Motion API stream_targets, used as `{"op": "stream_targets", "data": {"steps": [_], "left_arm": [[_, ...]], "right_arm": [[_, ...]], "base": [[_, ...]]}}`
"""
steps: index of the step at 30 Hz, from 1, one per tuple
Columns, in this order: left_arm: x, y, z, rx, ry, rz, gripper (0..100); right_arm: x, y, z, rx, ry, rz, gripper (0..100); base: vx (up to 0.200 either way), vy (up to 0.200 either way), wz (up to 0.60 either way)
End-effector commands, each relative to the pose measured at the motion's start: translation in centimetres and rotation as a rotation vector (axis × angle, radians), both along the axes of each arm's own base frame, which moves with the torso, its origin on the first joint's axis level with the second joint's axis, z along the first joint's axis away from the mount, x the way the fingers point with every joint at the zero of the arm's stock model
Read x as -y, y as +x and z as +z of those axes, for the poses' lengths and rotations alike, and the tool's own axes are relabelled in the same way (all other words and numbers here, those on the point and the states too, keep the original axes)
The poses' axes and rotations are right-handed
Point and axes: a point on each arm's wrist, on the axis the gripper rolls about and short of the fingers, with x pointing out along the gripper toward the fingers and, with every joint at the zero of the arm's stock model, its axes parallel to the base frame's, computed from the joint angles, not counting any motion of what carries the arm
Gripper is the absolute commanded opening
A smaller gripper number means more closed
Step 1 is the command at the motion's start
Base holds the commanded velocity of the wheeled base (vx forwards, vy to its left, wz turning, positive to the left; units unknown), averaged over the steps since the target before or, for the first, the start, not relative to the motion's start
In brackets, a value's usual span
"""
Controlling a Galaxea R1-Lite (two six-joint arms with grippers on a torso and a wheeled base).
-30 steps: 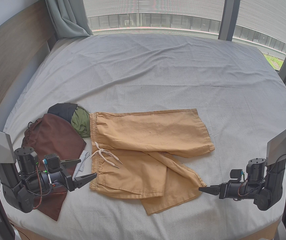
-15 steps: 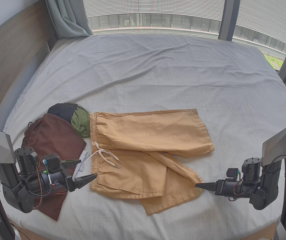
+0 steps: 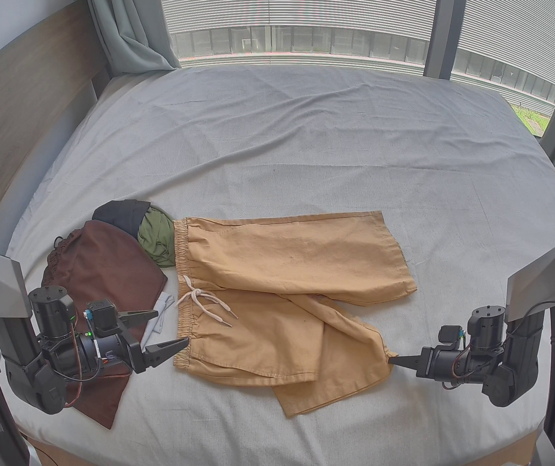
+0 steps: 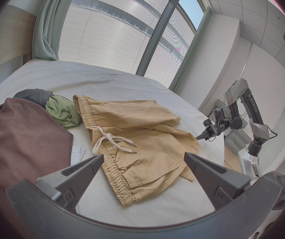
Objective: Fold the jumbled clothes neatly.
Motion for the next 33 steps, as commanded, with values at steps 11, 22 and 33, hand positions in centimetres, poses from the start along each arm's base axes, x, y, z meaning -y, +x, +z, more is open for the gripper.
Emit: {"op": "stream_targets", "data": {"steps": [11,22,33], "left_arm": [[0.1,-0.1,-0.2,-0.009,0.001,-0.004,100],[0.1,-0.1,-0.2,-0.009,0.001,-0.005,100],[0.1,-0.2,-0.2,-0.013,0.001,-0.005,100]], "right_arm": [[2.0,1.8,2.0,0.118,0.008,-0.079,0],[3.1,3.4,2.4,0.175,0.01,-0.124,0],[3.9,5.6,3.0,0.259,0.005,-0.174,0]], "base": [[0.0,0.0,0.0],[0.0,0.0,0.0],[0.0,0.0,0.0]]}}
